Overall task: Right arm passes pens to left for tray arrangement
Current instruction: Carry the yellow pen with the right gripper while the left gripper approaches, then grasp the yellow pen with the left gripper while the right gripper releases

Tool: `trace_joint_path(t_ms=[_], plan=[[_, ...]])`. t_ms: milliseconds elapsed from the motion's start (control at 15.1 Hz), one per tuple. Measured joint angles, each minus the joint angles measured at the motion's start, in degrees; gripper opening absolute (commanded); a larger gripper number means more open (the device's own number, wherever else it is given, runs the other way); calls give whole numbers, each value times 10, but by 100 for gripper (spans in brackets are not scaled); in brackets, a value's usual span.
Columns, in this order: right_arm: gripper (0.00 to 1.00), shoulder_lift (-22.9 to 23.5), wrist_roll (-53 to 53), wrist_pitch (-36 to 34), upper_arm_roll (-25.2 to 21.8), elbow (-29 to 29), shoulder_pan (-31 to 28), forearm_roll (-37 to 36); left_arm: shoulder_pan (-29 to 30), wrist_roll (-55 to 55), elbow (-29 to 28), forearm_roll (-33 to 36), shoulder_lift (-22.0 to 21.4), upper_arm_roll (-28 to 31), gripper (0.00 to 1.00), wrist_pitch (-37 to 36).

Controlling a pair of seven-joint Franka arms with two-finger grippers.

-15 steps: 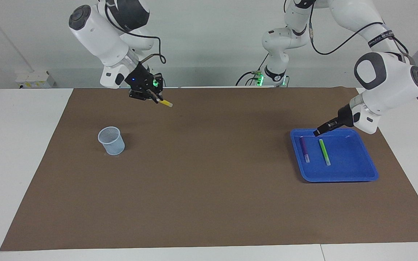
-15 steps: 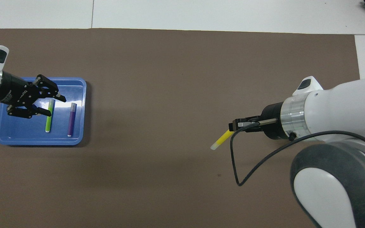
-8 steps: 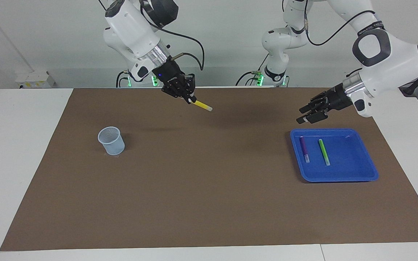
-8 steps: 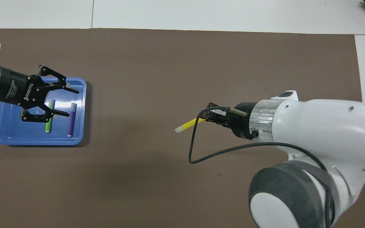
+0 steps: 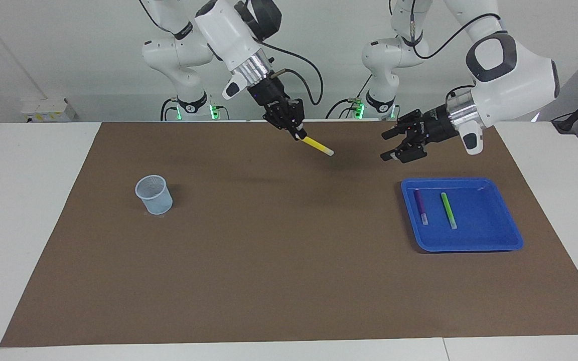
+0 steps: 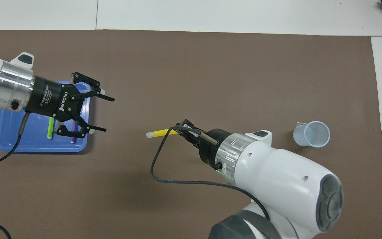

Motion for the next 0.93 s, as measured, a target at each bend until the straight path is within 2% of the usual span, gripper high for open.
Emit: trace_joint_path(t_ms=[199, 662, 927], plan=[[0, 0, 0, 30, 0, -20, 21, 0, -35, -18, -44, -10, -26, 0, 80, 49], [0, 0, 0, 40, -1, -30, 32, 0, -134, -70, -144, -26, -79, 0, 80, 176], [0, 0, 0, 40, -1, -31, 32, 0, -184, -110, -185, -26, -99, 0, 72, 234]])
